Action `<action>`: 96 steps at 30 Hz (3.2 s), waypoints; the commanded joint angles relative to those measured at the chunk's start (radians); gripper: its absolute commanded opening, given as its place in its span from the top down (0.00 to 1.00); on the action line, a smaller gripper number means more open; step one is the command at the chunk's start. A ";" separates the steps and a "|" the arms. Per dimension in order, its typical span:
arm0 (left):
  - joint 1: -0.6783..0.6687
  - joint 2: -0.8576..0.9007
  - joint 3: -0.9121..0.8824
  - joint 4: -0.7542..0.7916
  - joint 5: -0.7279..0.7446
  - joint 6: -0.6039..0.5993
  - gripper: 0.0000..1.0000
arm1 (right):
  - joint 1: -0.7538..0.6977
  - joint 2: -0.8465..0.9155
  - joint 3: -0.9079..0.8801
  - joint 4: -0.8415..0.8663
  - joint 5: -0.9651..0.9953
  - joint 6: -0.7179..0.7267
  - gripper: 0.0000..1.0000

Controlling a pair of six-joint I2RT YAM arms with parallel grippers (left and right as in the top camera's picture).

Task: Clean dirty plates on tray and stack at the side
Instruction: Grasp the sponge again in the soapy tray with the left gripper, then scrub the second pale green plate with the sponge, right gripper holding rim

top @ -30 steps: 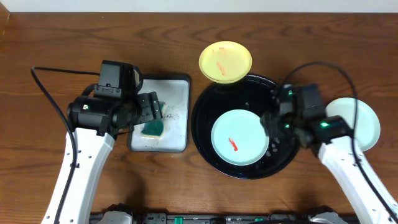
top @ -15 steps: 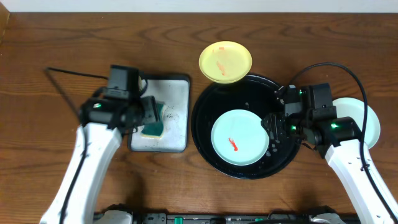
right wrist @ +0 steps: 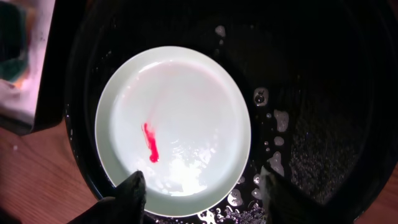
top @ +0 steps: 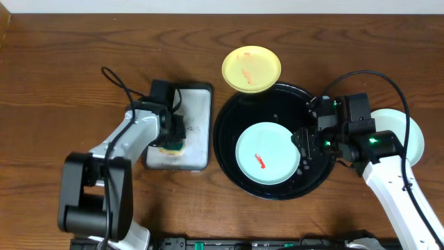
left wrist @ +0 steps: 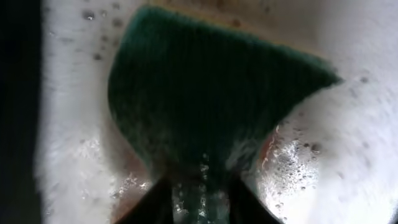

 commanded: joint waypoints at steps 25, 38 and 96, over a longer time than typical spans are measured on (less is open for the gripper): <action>-0.004 -0.062 0.002 -0.116 0.015 0.007 0.93 | -0.098 0.153 -0.019 0.055 0.105 -0.037 0.48; -0.012 -0.152 0.181 -0.312 0.209 0.007 0.93 | -0.098 0.359 -0.019 0.137 -0.048 -0.142 0.60; -0.613 0.250 0.217 0.027 -0.219 -0.391 0.93 | -0.077 0.458 -0.019 0.120 0.095 0.081 0.99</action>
